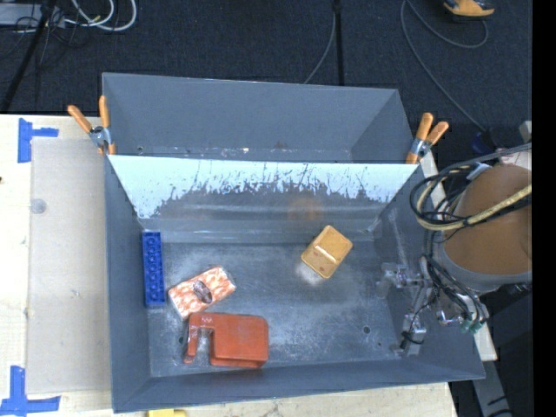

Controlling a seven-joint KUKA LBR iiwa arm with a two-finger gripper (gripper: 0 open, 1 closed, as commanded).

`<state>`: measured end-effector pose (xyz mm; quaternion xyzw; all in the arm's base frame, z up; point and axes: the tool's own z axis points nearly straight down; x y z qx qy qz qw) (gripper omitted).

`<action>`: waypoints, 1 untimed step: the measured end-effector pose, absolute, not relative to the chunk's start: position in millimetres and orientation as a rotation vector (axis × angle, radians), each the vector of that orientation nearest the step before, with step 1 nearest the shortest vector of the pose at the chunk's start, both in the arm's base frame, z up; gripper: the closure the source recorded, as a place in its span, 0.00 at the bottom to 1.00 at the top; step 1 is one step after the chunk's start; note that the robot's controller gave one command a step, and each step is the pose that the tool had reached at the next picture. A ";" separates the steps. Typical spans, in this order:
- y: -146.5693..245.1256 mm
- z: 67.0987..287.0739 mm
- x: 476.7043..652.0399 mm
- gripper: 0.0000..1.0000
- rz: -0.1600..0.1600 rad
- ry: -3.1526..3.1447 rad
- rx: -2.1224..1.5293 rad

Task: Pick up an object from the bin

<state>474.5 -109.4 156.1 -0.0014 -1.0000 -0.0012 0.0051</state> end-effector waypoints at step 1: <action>-109.1 159.7 476.5 0.00 -0.001 -3.139 0.002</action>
Offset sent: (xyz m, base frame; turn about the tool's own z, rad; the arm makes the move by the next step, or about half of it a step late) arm -0.0004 -0.0403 -0.0861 0.0018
